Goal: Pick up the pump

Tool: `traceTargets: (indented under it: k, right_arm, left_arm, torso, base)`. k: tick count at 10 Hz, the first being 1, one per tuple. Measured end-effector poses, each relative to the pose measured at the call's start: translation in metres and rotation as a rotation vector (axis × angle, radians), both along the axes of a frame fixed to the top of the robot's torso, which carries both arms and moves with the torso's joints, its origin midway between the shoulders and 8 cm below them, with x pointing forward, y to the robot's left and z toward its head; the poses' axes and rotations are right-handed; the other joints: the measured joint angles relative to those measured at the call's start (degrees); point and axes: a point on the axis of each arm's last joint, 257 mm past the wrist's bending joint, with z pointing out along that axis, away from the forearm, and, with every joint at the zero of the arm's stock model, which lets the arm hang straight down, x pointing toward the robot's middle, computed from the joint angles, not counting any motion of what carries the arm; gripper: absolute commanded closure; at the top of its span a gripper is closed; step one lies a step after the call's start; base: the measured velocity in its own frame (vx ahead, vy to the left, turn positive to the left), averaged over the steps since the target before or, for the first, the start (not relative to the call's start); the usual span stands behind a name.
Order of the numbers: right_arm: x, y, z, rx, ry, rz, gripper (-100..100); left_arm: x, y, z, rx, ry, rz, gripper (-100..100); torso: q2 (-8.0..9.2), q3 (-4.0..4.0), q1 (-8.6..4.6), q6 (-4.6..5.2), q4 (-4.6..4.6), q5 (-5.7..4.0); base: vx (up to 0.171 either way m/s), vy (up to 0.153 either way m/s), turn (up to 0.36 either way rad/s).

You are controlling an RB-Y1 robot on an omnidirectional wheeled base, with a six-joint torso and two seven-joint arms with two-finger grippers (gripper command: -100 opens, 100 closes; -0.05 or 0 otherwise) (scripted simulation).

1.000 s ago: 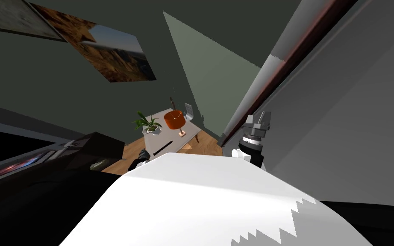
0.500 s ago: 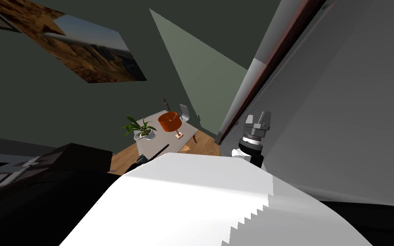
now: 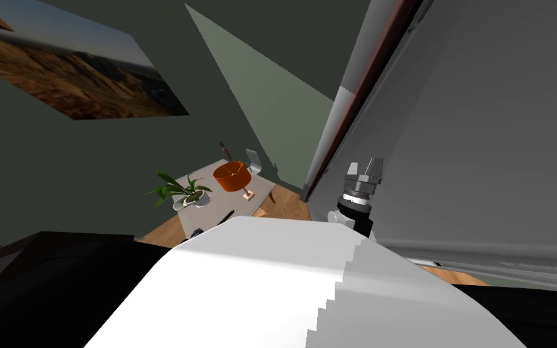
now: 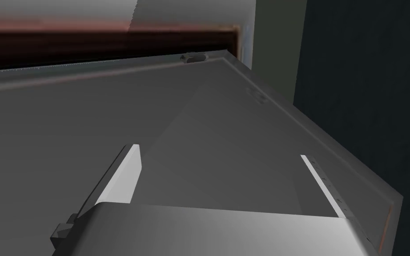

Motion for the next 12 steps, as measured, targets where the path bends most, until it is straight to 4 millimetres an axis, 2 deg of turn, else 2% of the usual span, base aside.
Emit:
traceTargets:
  k: [2, 3, 7, 12]
  right_arm:
    - [0.000, 0.000, 0.000, 0.000, 0.000, 0.000, 0]
    - [0.000, 0.000, 0.000, 0.000, 0.000, 0.000, 0]
    - [0.000, 0.000, 0.000, 0.000, 0.000, 0.000, 0]
    - [0.000, 0.000, 0.000, 0.000, 0.000, 0.000, 0]
  left_arm:
    - [-0.020, -0.006, -0.018, -0.066, 0.016, 0.057, -100]
    - [-0.033, -0.015, -0.026, -0.105, 0.024, 0.089, -100]
    - [-0.049, -0.023, -0.042, -0.176, 0.041, 0.140, -100]
    - [-0.074, -0.048, -0.069, -0.296, 0.055, 0.226, -100]
  torso:
    - [-0.03, -0.01, 0.07, 0.06, 0.00, 0.01]
    - [-0.05, -0.03, 0.10, 0.03, -0.01, 0.02]
    - [-0.05, -0.03, -0.02, -0.01, -0.01, 0.00]
    - [-0.11, -0.06, 0.14, 0.03, -0.02, 0.02]
  base:
    - [0.022, 0.048, -0.370]
    - [0.024, 0.049, -0.053]
    - [0.016, 0.022, -0.110]
    - [0.023, 0.047, -0.141]
